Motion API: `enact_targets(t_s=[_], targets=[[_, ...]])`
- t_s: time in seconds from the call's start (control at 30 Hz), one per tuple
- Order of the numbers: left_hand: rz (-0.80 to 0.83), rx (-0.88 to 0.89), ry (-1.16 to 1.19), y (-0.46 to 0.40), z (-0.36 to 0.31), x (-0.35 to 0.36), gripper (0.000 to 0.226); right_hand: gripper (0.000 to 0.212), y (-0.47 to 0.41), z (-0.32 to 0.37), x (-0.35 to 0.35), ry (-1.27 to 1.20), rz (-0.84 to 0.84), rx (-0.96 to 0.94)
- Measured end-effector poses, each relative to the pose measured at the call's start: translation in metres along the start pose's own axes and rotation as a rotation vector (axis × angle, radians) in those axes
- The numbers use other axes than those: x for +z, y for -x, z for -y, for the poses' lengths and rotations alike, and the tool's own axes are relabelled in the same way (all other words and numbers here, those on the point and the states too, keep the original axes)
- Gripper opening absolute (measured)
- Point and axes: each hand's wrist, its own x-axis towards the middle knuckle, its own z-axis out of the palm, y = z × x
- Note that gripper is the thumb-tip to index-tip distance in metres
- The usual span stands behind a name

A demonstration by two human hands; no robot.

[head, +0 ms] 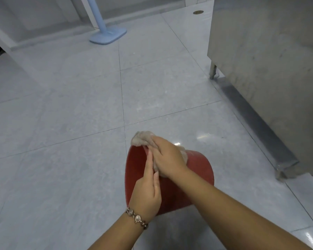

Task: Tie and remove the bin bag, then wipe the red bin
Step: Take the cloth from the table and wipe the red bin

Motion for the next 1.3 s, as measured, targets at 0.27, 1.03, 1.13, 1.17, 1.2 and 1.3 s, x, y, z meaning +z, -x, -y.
enact_targets(t_s=[0.27, 1.03, 1.13, 1.17, 1.2, 1.3], targets=[[-0.02, -0.067, 0.013, 0.002, 0.013, -0.006, 0.048, 0.066, 0.06, -0.056, -0.016, 0.347, -0.167, -0.183], [-0.017, -0.467, 0.281, -0.036, 0.012, -0.011, 0.039, 0.05, 0.107, -0.032, 0.027, 0.332, -0.151, -0.226], [-0.02, -0.461, 0.353, -0.028, 0.015, -0.012, 0.037, 0.056, 0.089, -0.015, 0.03, 0.256, -0.032, -0.099], [-0.034, -0.434, 0.332, -0.026, 0.015, -0.013, 0.037, 0.058, 0.081, -0.013, 0.029, 0.264, -0.007, -0.048], [-0.048, -0.398, 0.309, -0.024, 0.013, -0.014, 0.038, 0.059, 0.071, -0.012, 0.026, 0.294, -0.002, -0.01], [-0.082, -0.275, 0.255, -0.016, 0.004, -0.014, 0.041, 0.055, 0.037, -0.01, 0.015, 0.299, 0.009, 0.082]])
